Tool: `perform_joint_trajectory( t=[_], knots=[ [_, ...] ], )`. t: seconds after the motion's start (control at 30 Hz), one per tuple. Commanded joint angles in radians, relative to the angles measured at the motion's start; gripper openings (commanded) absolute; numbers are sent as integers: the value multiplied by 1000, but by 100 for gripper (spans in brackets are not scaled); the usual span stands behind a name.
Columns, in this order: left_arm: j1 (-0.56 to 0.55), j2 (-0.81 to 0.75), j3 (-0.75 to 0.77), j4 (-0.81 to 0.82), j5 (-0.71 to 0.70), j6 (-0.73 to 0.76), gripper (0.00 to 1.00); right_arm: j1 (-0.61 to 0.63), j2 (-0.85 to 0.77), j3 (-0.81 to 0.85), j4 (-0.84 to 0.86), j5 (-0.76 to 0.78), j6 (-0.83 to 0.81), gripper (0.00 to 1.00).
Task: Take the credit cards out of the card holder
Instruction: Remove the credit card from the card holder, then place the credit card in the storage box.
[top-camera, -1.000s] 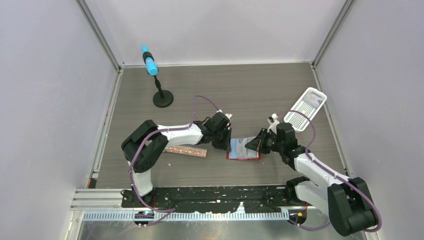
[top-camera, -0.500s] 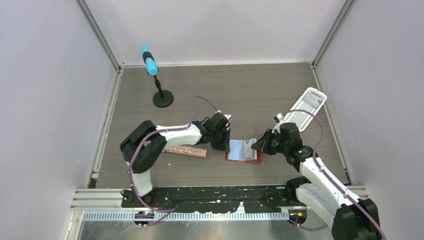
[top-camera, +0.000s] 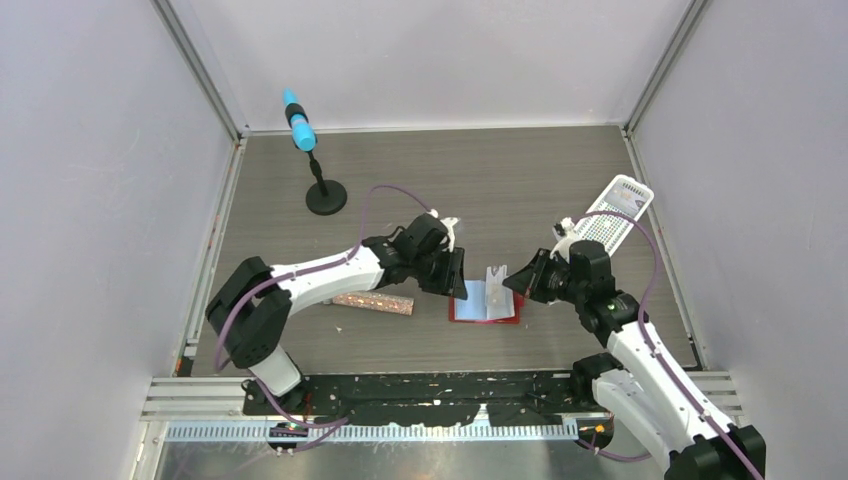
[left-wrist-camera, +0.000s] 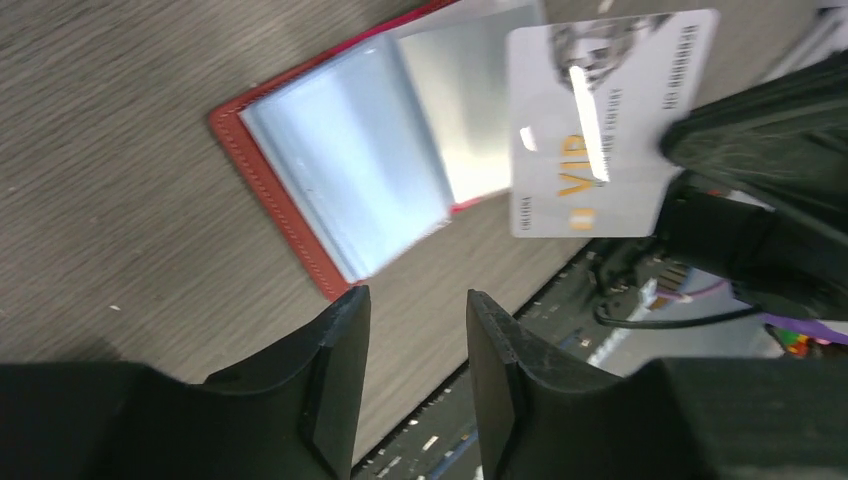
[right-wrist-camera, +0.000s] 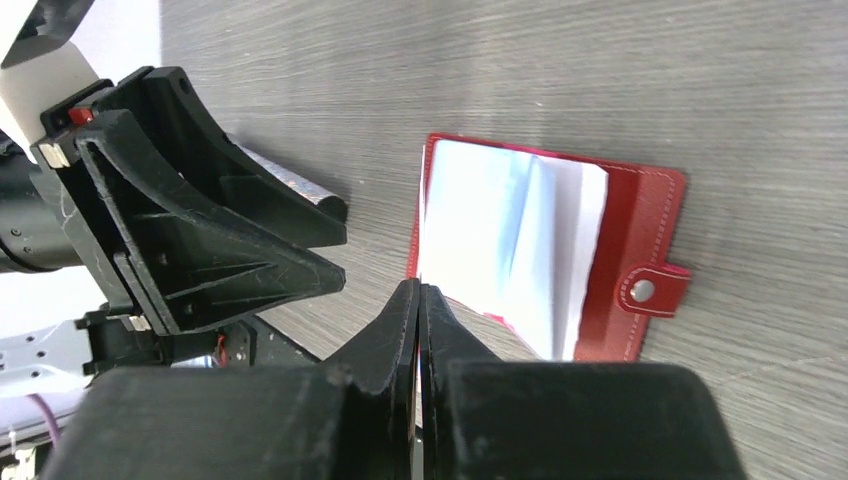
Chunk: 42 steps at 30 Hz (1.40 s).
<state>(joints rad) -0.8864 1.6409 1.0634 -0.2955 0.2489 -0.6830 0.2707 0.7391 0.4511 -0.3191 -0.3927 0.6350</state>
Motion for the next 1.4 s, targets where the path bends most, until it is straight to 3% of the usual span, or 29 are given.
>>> perform_joint_trajectory(
  t=[0.0, 0.2, 0.53, 0.87, 1.37],
  knots=[
    [-3, -92, -11, 82, 81, -40, 45, -4, -47, 12, 98, -81, 21, 5],
    [-2, -157, -69, 232, 176, -116, 53, -5, -127, -41, 241, -165, 123, 5],
    [19, -186, -184, 517, 279, -254, 59, -4, -218, -49, 300, -182, 168, 5],
    [73, -250, -339, 840, 319, -407, 46, -4, -244, -94, 362, -212, 185, 5],
    [76, -200, -370, 1011, 361, -463, 44, -4, -267, -122, 415, -255, 251, 5]
  ],
)
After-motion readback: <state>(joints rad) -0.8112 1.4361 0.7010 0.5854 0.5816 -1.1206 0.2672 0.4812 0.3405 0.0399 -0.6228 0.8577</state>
